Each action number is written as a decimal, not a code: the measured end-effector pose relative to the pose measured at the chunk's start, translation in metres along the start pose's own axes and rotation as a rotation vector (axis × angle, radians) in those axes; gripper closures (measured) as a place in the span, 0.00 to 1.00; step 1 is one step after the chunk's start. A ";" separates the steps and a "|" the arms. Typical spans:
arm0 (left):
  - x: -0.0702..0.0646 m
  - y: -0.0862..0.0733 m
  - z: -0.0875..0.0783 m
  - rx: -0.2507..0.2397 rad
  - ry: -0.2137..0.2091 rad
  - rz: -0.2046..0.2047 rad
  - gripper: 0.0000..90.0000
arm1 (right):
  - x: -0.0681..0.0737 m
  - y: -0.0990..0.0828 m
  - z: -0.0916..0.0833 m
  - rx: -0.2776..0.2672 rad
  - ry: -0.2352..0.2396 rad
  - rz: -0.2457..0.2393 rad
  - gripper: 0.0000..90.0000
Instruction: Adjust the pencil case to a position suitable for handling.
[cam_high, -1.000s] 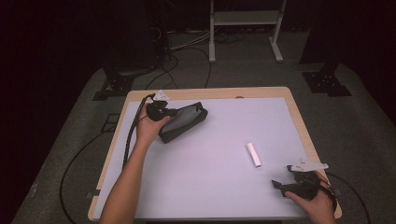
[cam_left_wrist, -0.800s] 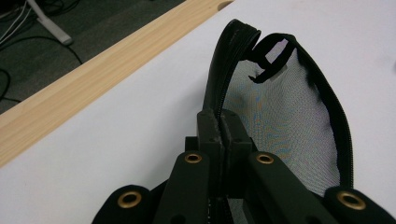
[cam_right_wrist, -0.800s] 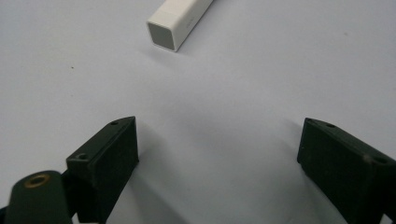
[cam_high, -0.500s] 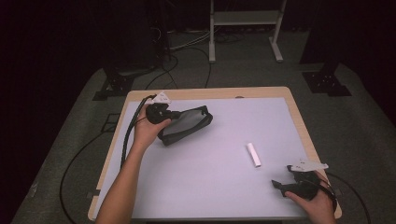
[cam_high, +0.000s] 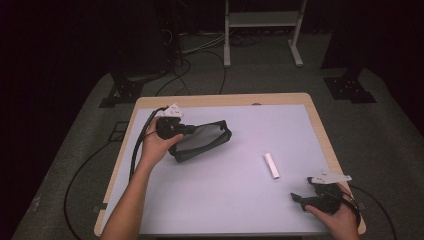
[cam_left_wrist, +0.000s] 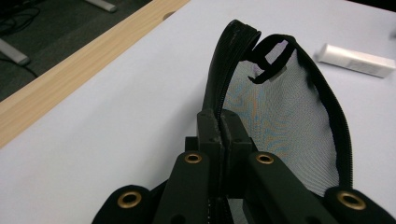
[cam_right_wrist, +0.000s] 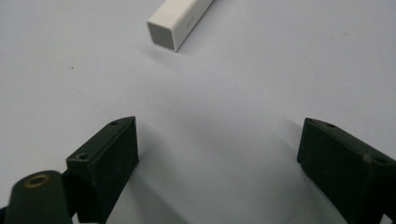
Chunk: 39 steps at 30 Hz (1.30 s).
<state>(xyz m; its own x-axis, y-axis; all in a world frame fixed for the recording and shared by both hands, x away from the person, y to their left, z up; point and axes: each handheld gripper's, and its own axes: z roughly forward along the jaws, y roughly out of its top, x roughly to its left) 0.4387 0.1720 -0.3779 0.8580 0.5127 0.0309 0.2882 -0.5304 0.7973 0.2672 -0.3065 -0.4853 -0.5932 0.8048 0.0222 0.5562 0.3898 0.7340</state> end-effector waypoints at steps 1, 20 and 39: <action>-0.001 0.000 -0.001 0.003 -0.002 0.004 0.98 | 0.000 0.000 0.000 0.000 0.000 0.000 0.13; -0.030 -0.004 -0.007 0.018 -0.099 0.072 0.98 | 0.000 0.000 0.000 0.000 0.000 0.000 0.13; -0.053 -0.014 -0.013 0.021 -0.219 0.125 0.98 | 0.000 0.000 0.000 0.000 0.000 0.000 0.13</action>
<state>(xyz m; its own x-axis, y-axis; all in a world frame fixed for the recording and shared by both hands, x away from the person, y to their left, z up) 0.3833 0.1612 -0.3825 0.9586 0.2847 -0.0050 0.1810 -0.5954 0.7828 0.2671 -0.3065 -0.4853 -0.5930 0.8049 0.0221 0.5562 0.3897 0.7340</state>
